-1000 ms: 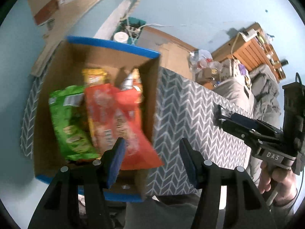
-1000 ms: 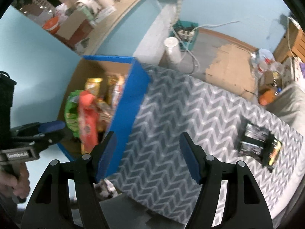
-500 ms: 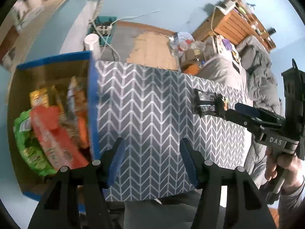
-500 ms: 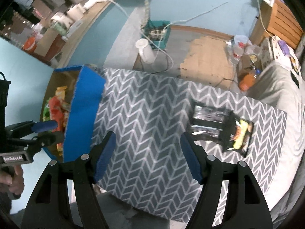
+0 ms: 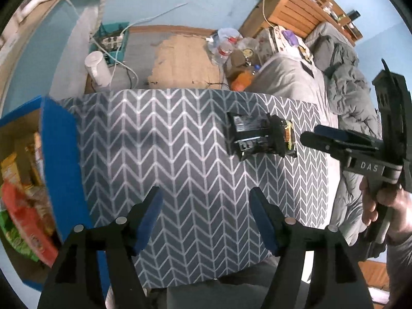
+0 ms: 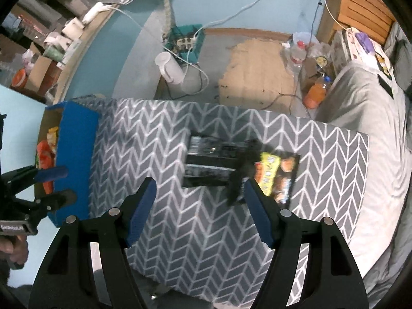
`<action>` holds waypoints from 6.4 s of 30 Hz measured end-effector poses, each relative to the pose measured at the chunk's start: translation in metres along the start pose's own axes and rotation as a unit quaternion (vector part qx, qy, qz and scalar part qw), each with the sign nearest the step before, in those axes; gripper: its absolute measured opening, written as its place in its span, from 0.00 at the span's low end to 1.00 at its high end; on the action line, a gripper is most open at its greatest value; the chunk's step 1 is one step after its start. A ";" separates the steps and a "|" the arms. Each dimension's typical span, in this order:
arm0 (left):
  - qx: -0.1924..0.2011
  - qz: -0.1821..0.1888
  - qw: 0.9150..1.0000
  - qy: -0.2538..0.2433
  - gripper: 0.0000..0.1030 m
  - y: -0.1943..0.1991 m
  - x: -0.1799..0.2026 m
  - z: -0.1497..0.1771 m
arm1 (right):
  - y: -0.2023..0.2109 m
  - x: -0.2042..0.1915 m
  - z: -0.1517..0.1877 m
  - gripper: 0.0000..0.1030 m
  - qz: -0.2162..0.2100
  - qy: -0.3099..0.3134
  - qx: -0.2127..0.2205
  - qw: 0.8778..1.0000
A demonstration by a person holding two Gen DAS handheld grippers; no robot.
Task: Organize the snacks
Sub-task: 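Lower the left tool toward the black bag while the right tool approaches the black-and-yellow bag, then grasp the black-and-yellow bag with the right tool while the left tool lowers onto the black bag, then close the left tool on the black bag and lift it, then carry the black bag with the left tool while the right tool carries the black-and-yellow bag to the box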
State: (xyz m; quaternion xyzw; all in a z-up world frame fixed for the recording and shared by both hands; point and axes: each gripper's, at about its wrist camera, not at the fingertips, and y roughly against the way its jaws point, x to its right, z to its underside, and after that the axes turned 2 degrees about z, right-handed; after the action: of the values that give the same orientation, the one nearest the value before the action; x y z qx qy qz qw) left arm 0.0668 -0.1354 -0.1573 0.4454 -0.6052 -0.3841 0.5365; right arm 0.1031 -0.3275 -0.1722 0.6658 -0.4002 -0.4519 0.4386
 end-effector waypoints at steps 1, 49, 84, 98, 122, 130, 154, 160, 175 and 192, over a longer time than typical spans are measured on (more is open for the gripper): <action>-0.001 0.000 1.000 -0.002 0.69 -0.003 0.003 -0.001 | -0.002 0.004 -0.002 0.69 0.000 0.000 -0.001 1.000; -0.077 0.005 0.994 -0.074 0.73 -0.106 0.052 -0.056 | -0.076 0.076 0.052 0.76 0.044 -0.015 -0.046 0.998; -0.144 -0.003 0.934 -0.328 0.84 -0.184 0.130 -0.073 | -0.055 0.109 0.119 0.60 0.052 -0.247 0.001 0.968; -0.097 -0.028 0.930 -0.354 0.46 -0.179 0.122 -0.063 | -0.040 0.090 0.111 0.60 0.051 -0.252 0.016 0.966; -0.084 -0.002 0.950 -0.300 0.60 -0.141 0.104 -0.051 | -0.037 0.061 0.103 0.60 0.046 -0.238 0.029 0.970; -0.115 0.007 0.945 -0.308 0.85 -0.156 0.114 -0.073 | -0.038 0.070 0.116 0.60 0.039 -0.256 0.027 0.966; -0.084 -0.036 0.927 -0.363 0.64 -0.193 0.127 -0.060 | -0.025 0.099 0.098 0.60 0.037 -0.267 0.021 0.963; -0.074 -0.027 0.944 -0.320 0.56 -0.186 0.115 -0.068 | -0.027 0.092 0.102 0.60 0.038 -0.259 0.020 0.965; -0.026 -0.008 0.968 -0.248 0.56 -0.121 0.074 -0.045 | -0.016 0.049 0.085 0.60 0.050 -0.213 0.040 0.975; 0.068 -0.009 0.987 -0.143 0.56 -0.014 0.011 -0.022 | -0.004 -0.031 0.046 0.60 0.055 -0.098 0.050 0.992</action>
State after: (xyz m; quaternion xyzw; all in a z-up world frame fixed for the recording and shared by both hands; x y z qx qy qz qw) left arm 0.0903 -0.1498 -0.1645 0.4268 -0.6965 -0.4061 0.4096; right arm 0.0517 -0.3076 -0.1779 0.6164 -0.4998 -0.4693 0.3874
